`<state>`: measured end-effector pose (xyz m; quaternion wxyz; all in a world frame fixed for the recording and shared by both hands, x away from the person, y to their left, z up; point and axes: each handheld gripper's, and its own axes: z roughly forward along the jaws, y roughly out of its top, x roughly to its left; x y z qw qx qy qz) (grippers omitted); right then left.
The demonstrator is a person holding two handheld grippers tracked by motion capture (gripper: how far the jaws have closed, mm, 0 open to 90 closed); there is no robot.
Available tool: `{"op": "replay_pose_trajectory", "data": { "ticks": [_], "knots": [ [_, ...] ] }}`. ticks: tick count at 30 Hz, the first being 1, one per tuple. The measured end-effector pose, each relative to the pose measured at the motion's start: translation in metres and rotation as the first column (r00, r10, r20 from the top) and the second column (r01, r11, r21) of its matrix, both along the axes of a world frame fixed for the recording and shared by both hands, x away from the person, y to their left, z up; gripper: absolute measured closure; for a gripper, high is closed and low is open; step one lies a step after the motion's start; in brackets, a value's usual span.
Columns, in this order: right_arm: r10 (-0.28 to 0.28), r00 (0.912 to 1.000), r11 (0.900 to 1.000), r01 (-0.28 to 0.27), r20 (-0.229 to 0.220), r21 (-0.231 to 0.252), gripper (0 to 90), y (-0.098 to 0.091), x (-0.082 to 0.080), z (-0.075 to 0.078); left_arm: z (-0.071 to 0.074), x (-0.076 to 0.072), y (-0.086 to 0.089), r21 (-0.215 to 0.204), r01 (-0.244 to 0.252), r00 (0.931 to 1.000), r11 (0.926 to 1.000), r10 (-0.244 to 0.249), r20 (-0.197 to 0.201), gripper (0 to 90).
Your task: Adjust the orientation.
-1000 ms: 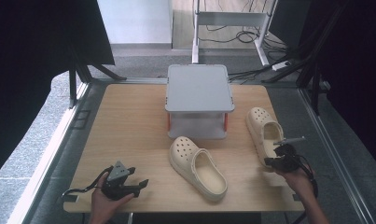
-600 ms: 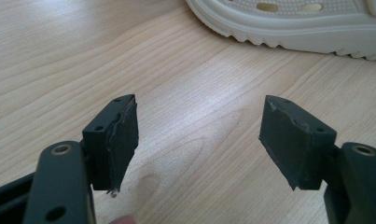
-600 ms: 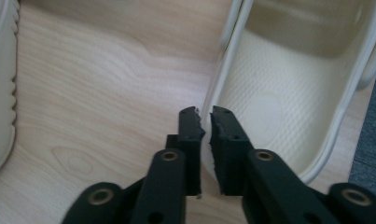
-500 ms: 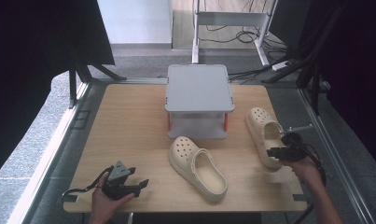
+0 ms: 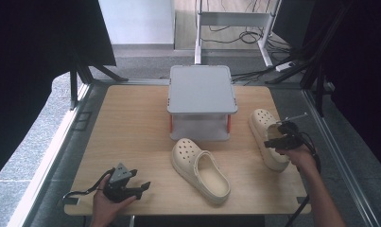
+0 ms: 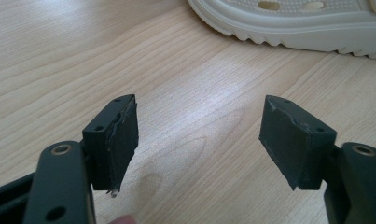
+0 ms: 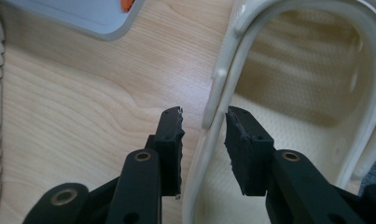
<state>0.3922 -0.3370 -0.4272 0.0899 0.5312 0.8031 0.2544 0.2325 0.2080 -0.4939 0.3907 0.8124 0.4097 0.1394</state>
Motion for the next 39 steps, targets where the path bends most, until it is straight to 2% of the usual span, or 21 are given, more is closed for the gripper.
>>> {"op": "replay_pose_trajectory", "data": {
  "ticks": [13,22,24,27,33,39],
  "knots": [
    [-0.021,0.9998,0.9998,0.021,0.003,0.003,65.6,0.003,0.019,-0.001,0.0,0.0,0.0,-0.002,-0.001,1.0,1.0,0.001,-0.001,28.6],
    [-0.042,0.9991,0.9991,0.042,0.004,0.005,69.1,0.005,0.037,-0.003,0.0,0.0,0.0,0.001,0.0,1.0,1.0,0.0,0.001,28.6],
    [-0.051,0.9987,0.9986,0.051,0.0,0.015,69.6,0.005,0.041,-0.006,0.0,0.0,0.0,0.0,-0.001,1.0,1.0,0.001,0.0,28.6],
    [-0.047,0.9987,0.9978,0.048,-0.02,0.047,75.1,0.005,0.047,-0.01,0.0,0.0,0.0,0.002,-0.001,1.0,1.0,0.001,0.0,28.6],
    [-0.04,0.9992,0.9989,0.04,-0.009,0.024,78.5,0.005,0.041,-0.007,0.0,0.0,0.0,0.004,-0.002,1.0,1.0,0.002,0.001,28.6],
    [0.019,0.9992,0.9997,-0.019,0.035,0.015,78.9,0.006,0.014,0.003,0.0,0.001,0.0,0.005,-0.001,1.0,1.0,0.001,-0.001,28.6]
  ]
}}
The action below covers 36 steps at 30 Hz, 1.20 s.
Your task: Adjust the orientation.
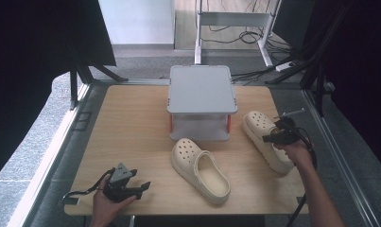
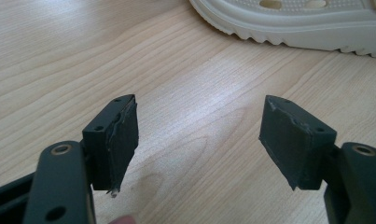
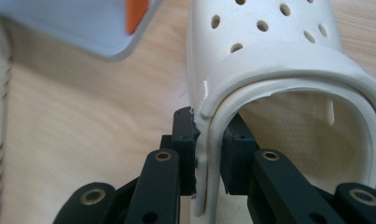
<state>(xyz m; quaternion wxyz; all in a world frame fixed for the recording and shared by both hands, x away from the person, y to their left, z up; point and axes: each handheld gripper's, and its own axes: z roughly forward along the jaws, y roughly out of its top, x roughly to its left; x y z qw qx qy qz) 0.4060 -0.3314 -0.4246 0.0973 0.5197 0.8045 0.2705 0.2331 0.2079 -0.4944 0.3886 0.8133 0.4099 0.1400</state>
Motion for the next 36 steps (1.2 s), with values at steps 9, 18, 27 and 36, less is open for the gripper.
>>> {"op": "replay_pose_trajectory", "data": {
  "ticks": [9,18,27,36],
  "knots": [
    [0.103,0.9941,0.9947,-0.103,0.035,-0.009,78.8,0.015,-0.048,0.012,0.001,0.0,0.0,-0.006,-0.001,1.0,1.0,0.001,-0.001,28.6],
    [0.154,0.9871,0.9879,-0.154,0.045,0.014,78.8,0.031,-0.072,0.008,0.001,0.001,0.0,-0.007,0.0,1.0,1.0,0.0,0.001,28.6],
    [0.201,0.9781,0.9793,-0.202,0.056,0.017,78.8,0.047,-0.081,0.01,0.001,0.001,0.0,-0.008,0.001,1.0,1.0,-0.001,0.0,28.6],
    [0.241,0.9692,0.9701,-0.242,0.051,0.017,78.8,0.068,-0.081,0.009,0.001,0.001,0.0,-0.011,0.001,1.0,0.9999,-0.001,0.001,28.6]
  ]
}}
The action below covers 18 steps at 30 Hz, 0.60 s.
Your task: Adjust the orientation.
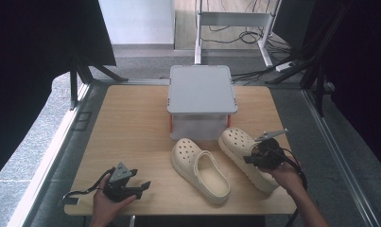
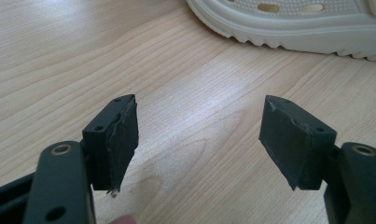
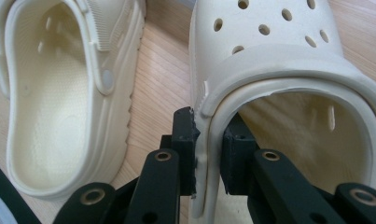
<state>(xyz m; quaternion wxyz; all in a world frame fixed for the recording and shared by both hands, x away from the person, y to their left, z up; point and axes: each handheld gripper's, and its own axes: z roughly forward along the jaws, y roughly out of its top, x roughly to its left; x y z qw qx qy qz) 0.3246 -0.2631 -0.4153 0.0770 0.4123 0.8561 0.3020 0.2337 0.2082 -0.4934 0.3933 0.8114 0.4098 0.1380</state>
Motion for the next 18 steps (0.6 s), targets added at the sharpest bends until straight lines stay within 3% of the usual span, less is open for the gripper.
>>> {"op": "replay_pose_trajectory", "data": {
  "ticks": [18],
  "knots": [
    [0.062,0.9981,0.9981,-0.062,-0.005,0.002,78.7,0.037,0.004,-0.004,0.001,0.0,0.0,-0.005,0.001,1.0,1.0,-0.001,0.0,28.6]
  ]
}}
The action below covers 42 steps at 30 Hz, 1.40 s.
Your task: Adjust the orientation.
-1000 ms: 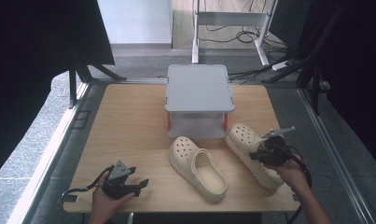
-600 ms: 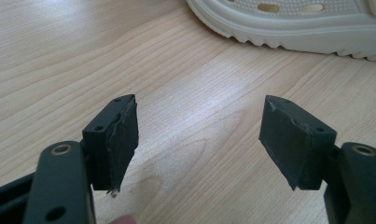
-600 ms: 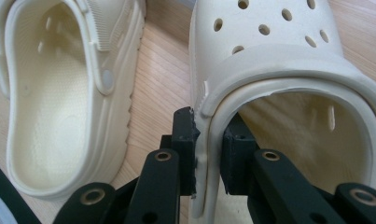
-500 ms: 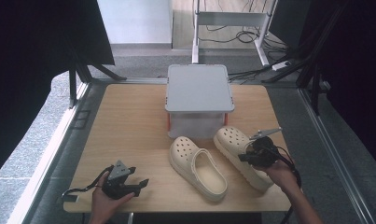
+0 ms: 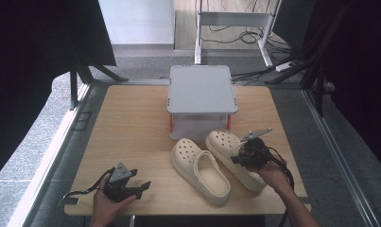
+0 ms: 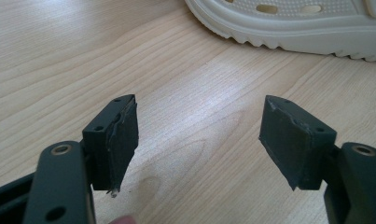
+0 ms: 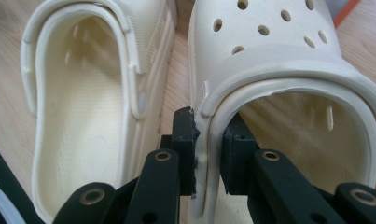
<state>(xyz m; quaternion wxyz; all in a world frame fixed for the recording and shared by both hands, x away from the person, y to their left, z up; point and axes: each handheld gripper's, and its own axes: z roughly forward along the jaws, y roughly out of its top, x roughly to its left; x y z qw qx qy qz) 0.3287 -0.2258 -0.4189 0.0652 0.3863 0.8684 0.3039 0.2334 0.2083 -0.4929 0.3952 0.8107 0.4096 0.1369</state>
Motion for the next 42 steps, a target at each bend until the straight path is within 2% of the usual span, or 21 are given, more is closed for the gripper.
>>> {"op": "replay_pose_trajectory", "data": {
  "ticks": [21,35,42],
  "knots": [
    [0.056,0.9984,0.9982,-0.056,-0.01,-0.018,78.5,0.035,0.01,-0.009,0.0,0.0,0.0,-0.001,0.002,1.0,1.0,-0.002,0.001,28.6],
    [0.077,0.9969,0.997,-0.077,-0.017,-0.011,76.1,0.044,0.014,-0.015,0.0,0.0,0.0,-0.002,0.002,1.0,1.0,-0.002,0.001,28.6],
    [0.075,0.9972,0.9972,-0.075,-0.004,0.005,69.9,0.04,0.011,-0.008,0.0,0.0,0.0,0.0,0.003,1.0,1.0,-0.003,0.0,28.6]
  ]
}}
